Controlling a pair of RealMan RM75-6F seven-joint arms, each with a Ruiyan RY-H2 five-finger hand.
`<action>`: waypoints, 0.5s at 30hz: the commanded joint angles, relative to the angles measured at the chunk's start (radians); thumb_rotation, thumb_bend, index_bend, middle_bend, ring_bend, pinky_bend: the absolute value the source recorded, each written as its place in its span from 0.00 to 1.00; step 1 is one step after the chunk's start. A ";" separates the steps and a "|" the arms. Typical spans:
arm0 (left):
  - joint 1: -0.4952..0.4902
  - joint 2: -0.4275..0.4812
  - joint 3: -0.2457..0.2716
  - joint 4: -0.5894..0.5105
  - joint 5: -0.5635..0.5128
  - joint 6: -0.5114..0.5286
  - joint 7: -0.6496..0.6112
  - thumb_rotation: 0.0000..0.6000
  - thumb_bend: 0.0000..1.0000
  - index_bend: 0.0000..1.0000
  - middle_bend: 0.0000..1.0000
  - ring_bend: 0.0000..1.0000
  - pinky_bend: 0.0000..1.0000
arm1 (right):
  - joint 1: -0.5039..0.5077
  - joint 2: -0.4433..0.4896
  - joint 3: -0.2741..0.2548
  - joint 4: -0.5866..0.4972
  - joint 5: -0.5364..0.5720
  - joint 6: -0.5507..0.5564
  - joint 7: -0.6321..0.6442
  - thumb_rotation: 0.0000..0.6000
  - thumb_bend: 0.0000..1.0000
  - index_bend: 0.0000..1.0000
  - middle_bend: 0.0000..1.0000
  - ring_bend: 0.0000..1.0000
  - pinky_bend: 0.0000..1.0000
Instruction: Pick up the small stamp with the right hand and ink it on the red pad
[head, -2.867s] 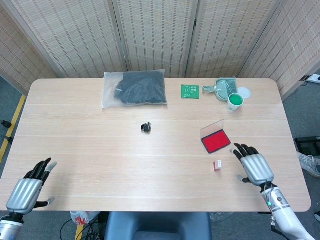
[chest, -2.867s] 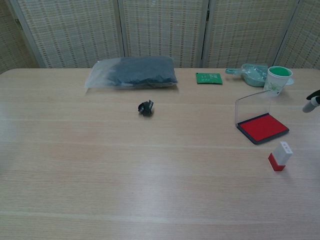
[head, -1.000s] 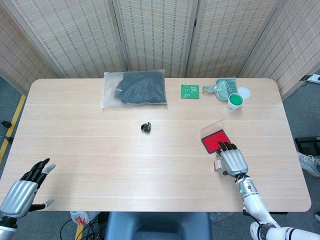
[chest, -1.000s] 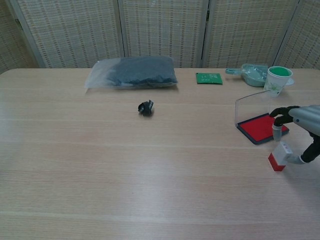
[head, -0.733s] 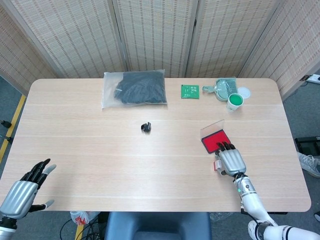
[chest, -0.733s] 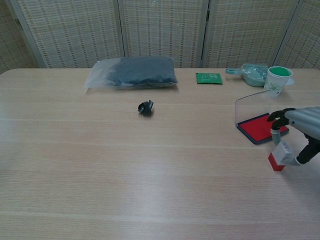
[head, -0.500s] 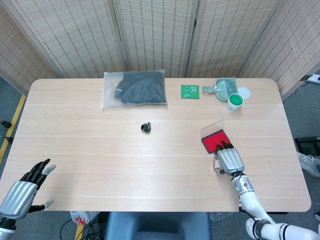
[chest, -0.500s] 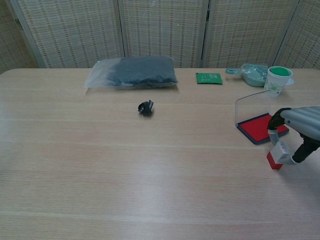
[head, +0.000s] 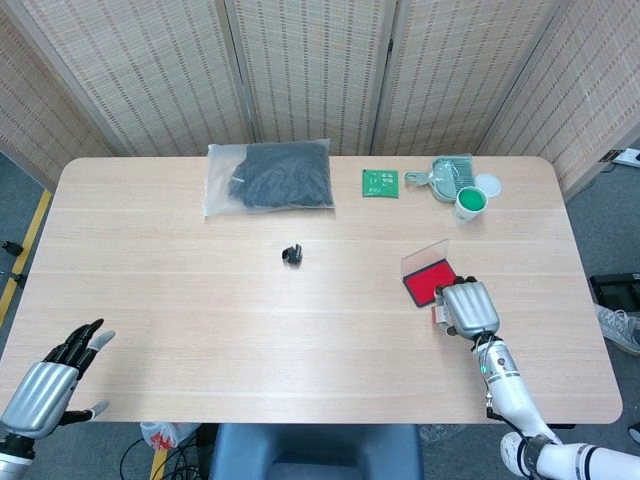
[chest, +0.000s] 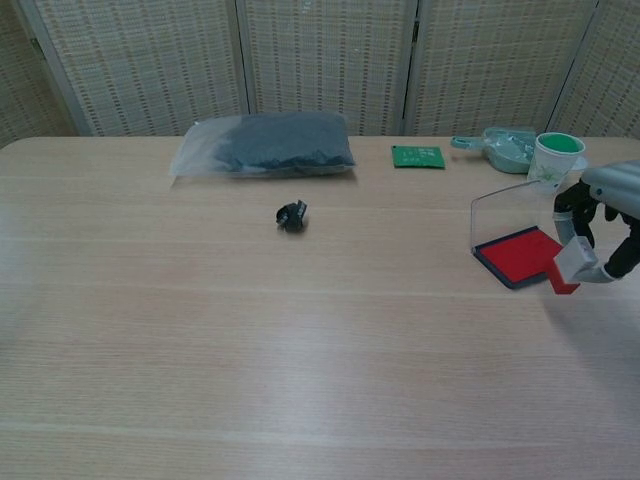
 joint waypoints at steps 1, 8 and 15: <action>-0.005 0.000 -0.001 0.000 -0.008 -0.011 -0.003 1.00 0.07 0.12 0.00 0.04 0.27 | 0.029 0.030 0.025 -0.022 0.066 -0.020 -0.044 1.00 0.26 0.75 0.66 0.49 0.50; -0.007 -0.006 -0.001 -0.003 -0.005 -0.013 0.008 1.00 0.07 0.12 0.00 0.04 0.27 | 0.096 0.053 0.068 0.003 0.225 -0.083 -0.078 1.00 0.28 0.84 0.79 0.66 0.70; -0.008 -0.003 0.001 -0.006 -0.006 -0.017 0.002 1.00 0.07 0.12 0.00 0.04 0.27 | 0.165 0.022 0.092 0.091 0.344 -0.138 -0.079 1.00 0.30 0.87 0.91 0.75 0.80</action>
